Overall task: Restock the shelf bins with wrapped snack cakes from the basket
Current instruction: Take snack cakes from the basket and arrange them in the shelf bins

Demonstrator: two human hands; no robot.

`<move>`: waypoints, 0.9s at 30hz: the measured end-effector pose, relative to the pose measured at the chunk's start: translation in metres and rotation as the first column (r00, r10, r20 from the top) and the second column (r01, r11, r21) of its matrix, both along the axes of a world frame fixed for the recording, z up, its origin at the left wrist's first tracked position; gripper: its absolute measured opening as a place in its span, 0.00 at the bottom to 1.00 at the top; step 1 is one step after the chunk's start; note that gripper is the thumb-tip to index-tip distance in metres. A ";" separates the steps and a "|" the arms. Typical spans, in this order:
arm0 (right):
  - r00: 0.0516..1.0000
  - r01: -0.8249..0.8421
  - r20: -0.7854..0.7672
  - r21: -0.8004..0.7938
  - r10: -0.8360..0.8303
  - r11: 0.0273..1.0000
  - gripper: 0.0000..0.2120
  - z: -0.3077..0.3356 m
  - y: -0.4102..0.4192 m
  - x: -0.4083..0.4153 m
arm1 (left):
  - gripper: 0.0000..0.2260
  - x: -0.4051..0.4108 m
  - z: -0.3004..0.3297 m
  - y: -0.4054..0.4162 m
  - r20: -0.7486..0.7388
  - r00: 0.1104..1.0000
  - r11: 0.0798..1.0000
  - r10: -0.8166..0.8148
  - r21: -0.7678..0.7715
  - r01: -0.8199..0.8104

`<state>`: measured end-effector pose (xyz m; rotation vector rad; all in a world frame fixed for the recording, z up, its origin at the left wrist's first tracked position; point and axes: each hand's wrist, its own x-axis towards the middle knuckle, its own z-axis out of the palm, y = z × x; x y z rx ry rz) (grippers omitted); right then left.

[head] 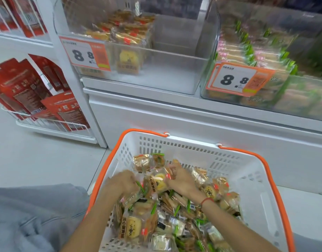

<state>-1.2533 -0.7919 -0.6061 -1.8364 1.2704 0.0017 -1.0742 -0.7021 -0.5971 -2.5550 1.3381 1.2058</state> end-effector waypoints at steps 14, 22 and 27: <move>0.848 -0.014 0.331 -0.768 0.415 0.641 0.19 0.226 -0.047 0.055 | 0.13 0.041 0.193 -0.050 -0.331 0.916 0.547 -0.225 -0.821 -0.162; 0.875 -0.002 0.193 -0.915 0.443 0.403 0.18 0.322 -0.075 0.123 | 0.18 0.095 0.293 -0.084 -0.009 1.000 0.249 -0.017 -0.968 -0.005; 0.911 -0.055 0.162 -0.864 0.379 0.501 0.14 0.318 -0.098 0.160 | 0.14 0.126 0.297 -0.105 0.165 0.980 0.486 0.115 -0.870 0.089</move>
